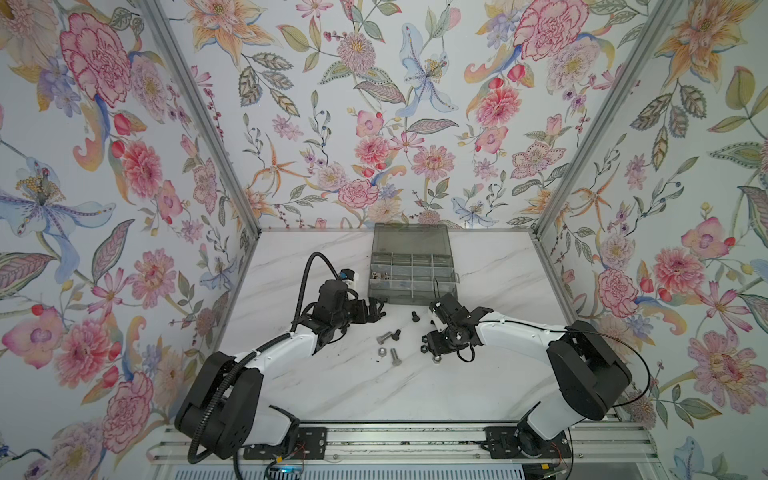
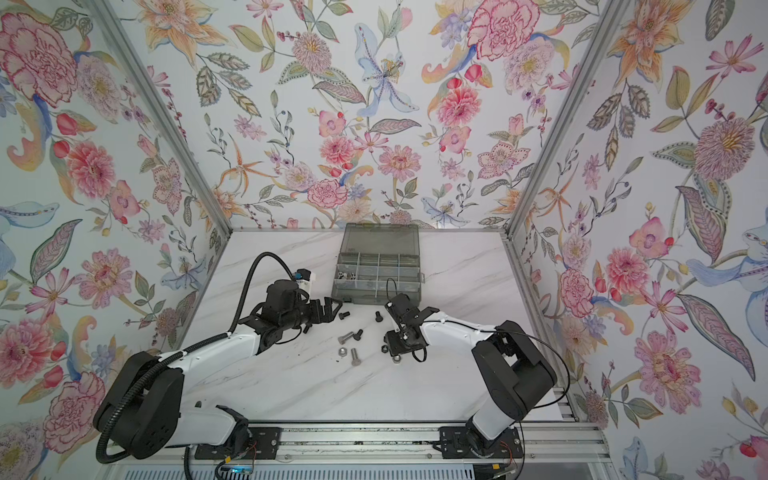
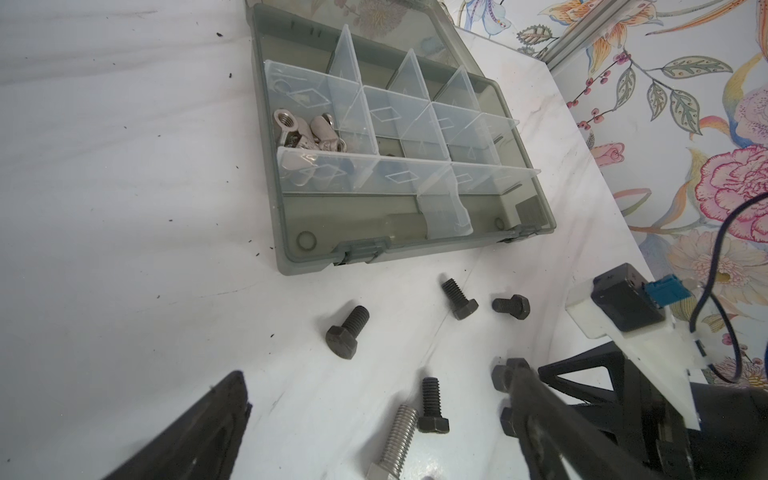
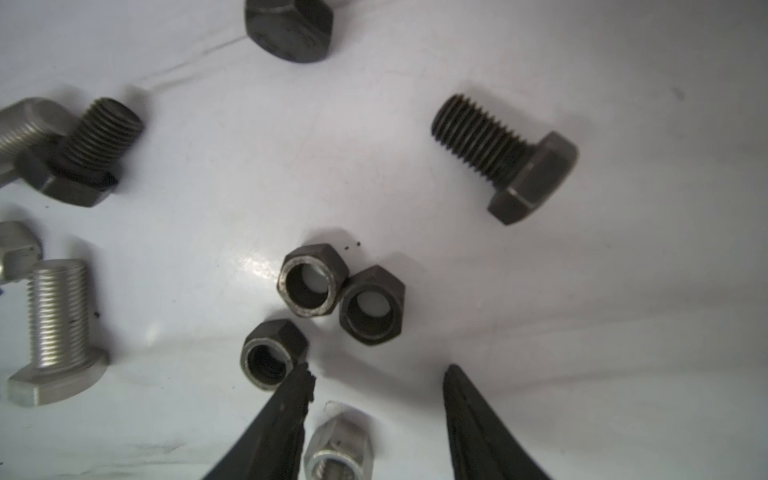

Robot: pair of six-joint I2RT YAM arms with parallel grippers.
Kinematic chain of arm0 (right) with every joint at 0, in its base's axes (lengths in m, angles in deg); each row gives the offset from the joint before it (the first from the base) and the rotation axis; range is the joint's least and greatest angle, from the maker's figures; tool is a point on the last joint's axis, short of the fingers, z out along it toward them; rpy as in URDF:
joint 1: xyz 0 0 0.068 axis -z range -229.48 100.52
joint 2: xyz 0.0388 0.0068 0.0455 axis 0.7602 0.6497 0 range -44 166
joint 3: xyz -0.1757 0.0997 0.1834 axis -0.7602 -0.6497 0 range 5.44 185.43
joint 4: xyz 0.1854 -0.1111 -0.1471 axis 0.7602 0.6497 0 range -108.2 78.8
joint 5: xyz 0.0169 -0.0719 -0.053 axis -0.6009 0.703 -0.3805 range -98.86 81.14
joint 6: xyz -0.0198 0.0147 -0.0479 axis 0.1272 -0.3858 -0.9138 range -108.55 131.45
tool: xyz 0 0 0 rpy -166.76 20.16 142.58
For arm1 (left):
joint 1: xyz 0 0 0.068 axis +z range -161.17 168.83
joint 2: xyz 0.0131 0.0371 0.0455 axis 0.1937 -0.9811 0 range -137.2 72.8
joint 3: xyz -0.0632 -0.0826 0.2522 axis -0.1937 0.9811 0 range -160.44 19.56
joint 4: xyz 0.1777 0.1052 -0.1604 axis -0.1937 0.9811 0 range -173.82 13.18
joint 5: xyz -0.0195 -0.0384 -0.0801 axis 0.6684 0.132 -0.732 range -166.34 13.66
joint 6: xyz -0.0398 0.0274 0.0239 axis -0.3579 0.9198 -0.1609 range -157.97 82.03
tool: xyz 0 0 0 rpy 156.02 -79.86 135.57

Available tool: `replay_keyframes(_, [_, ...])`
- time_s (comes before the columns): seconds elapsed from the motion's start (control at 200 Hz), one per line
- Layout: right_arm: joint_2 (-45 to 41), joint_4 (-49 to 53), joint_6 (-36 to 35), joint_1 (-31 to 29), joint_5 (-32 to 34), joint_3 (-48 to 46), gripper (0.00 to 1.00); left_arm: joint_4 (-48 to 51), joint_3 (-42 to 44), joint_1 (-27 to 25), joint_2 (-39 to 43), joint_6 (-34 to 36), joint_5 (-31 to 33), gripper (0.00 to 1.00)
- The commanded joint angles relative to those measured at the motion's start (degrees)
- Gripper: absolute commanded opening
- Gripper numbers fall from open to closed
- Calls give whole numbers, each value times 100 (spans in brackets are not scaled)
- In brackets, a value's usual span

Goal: Sort the screws and nuts into containers
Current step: 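Lower the right gripper around another dark hex nut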

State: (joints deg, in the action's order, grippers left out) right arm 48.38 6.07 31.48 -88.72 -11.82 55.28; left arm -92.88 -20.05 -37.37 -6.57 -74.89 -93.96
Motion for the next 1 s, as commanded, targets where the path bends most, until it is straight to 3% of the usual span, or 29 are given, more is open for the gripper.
replay_keyframes(0.0, [173, 24, 13, -11, 162, 181, 54, 71, -66, 62, -40, 10, 40, 99])
replay_keyframes(0.505, [649, 21, -116, -11, 213, 465, 53, 116, -117, 60, -105, 54, 89, 99])
replay_keyframes(0.996, [712, 22, -106, -11, 221, 402, 32, 132, -109, 60, -88, 61, 94, 99])
